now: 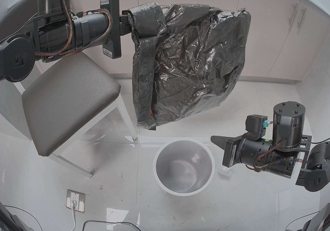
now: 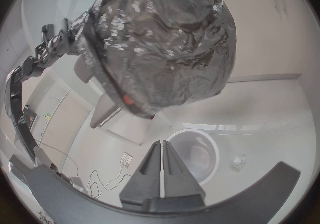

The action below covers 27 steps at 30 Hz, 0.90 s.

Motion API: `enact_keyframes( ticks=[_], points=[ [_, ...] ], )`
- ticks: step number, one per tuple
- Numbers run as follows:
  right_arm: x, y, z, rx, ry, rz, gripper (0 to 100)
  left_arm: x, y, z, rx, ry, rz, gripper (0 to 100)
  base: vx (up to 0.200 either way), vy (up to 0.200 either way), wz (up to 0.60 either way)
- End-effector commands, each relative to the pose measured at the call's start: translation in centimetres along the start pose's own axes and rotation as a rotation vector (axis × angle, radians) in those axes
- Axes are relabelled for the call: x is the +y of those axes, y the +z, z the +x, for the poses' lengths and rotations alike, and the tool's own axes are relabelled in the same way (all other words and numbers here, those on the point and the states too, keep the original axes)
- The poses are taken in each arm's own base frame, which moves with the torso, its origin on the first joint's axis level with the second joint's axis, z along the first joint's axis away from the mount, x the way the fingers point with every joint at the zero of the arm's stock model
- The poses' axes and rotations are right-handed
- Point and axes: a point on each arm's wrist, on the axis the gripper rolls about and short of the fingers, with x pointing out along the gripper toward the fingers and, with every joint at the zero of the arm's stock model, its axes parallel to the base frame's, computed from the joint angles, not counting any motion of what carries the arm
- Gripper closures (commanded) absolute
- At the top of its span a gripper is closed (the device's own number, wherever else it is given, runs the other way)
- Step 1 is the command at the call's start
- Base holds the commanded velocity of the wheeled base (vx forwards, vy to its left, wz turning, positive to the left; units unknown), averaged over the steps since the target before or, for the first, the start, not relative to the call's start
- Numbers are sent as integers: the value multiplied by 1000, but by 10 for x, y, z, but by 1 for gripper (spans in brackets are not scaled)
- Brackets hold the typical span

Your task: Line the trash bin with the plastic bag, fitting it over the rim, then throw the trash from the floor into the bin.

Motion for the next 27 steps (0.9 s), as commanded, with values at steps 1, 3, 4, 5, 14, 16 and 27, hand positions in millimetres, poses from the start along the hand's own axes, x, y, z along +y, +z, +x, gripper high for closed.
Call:
enact_keyframes(
  ticks=[1,3,4,5,14,16,27],
  points=[
    [9,-6,-1,13,16,-19,100,2,7,-2,-57,7,47,100,0,0,0],
    [9,-5,-1,6,5,-19,100,0,6,-4,-74,4,66,100,0,0,0],
    [8,-4,-1,3,1,-17,100,-2,4,-5,-87,2,67,100,0,0,0],
    [8,-3,-1,1,-1,-16,100,-4,0,-4,-95,-1,71,100,0,0,0],
    [8,-4,1,3,-5,-16,100,-9,-45,14,-275,67,261,100,0,0,0],
    [7,-4,2,4,-7,-16,100,-10,-52,18,-294,84,270,100,0,0,0],
    [20,-25,19,48,-58,-126,100,-23,-82,26,-335,194,272,100,0,0,0]
  ],
)
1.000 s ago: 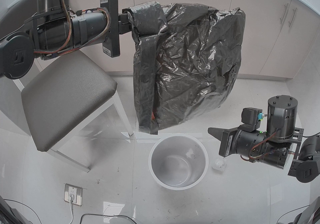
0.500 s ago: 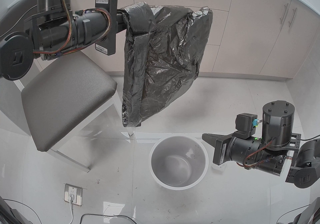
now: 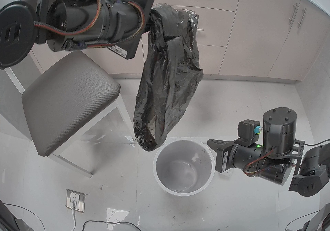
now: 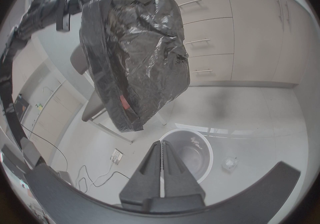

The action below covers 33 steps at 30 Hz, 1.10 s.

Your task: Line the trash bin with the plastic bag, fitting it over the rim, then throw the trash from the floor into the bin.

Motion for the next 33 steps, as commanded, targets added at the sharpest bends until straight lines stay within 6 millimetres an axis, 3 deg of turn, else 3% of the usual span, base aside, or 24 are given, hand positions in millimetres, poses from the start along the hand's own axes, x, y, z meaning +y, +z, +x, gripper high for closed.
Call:
enact_keyframes(
  ticks=[1,2,3,19,26,33],
  points=[
    [14,-15,11,36,7,-59,100,-5,-8,1,8,-13,0,100,0,0,0],
    [16,-18,13,37,8,-70,100,-6,-8,1,-1,-11,0,100,0,0,0],
    [18,-20,15,36,9,-85,0,-6,-8,1,-15,-10,1,100,0,0,0],
    [37,-32,37,6,-44,-112,0,-12,-18,-1,-69,-7,9,100,0,0,0],
    [47,-42,83,-101,-195,-64,0,-13,-18,-1,-76,-6,8,100,0,0,0],
    [54,-47,97,-122,-220,-69,0,-12,-19,0,-74,-2,10,100,0,0,0]
  ],
)
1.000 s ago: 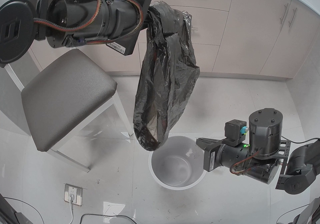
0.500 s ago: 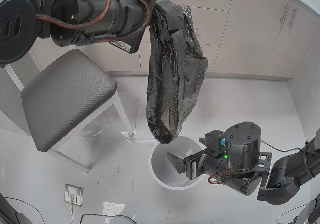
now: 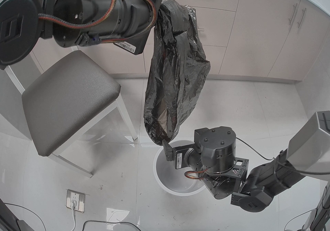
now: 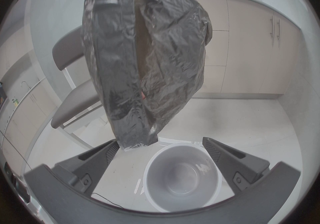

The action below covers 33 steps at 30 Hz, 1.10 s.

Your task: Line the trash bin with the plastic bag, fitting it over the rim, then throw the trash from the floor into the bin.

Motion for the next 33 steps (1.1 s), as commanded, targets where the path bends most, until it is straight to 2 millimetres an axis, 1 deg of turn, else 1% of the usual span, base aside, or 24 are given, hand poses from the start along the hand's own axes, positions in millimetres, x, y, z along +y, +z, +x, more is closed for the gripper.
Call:
enact_keyframes(
  ticks=[1,4,9,12,15,18,23,24,29,33],
  points=[
    [7,-16,12,27,-5,-21,0,1,-1,1,1,4,1,100,0,0,0],
    [6,-14,13,17,-23,-16,0,1,-1,2,1,4,1,100,0,0,0],
    [-5,-5,19,-9,-69,5,0,1,-1,2,1,5,2,100,0,0,0],
    [-8,6,16,-34,-69,18,0,2,-1,2,2,7,2,100,0,0,0],
    [-8,12,13,-49,-65,22,0,2,-1,3,1,9,4,100,0,0,0],
    [-8,12,13,-49,-66,19,0,2,-1,2,2,8,4,100,0,0,0],
    [-8,7,15,-35,-71,10,0,2,-1,2,1,9,4,100,0,0,0],
    [-9,7,16,-37,-72,13,100,2,-1,2,1,9,4,100,0,0,0],
    [-12,10,16,-44,-80,20,100,4,-2,3,5,16,7,100,0,0,0],
    [-24,20,13,-79,-94,54,100,7,-3,4,12,25,11,100,0,0,0]
  ],
)
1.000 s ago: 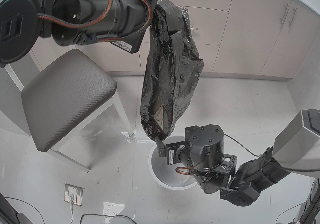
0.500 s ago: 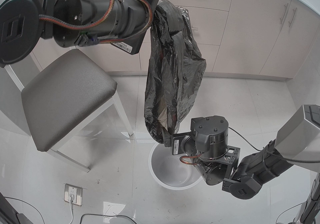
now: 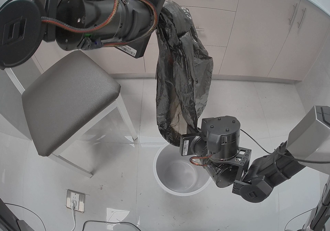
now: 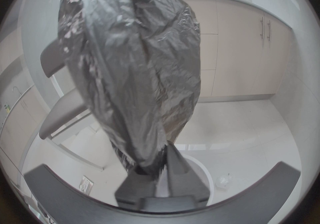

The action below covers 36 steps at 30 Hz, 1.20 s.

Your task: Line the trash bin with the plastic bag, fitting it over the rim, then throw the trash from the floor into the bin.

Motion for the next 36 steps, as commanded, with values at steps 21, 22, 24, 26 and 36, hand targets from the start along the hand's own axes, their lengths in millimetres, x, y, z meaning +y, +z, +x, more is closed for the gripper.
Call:
enact_keyframes(
  ticks=[21,22,24,26,36],
  points=[
    [-152,66,-34,271,494,364,100,140,46,-54,666,-116,359,100,0,0,0],
    [-153,65,-34,277,499,365,100,140,47,-54,668,-118,359,100,0,0,0],
    [-166,64,-34,360,609,401,100,155,58,-53,756,-160,325,100,0,0,0],
    [-168,64,-34,376,627,409,100,159,61,-52,778,-171,308,100,0,0,0],
    [-153,62,-69,537,732,429,100,211,53,-4,1044,-178,114,100,0,0,0]
  ],
)
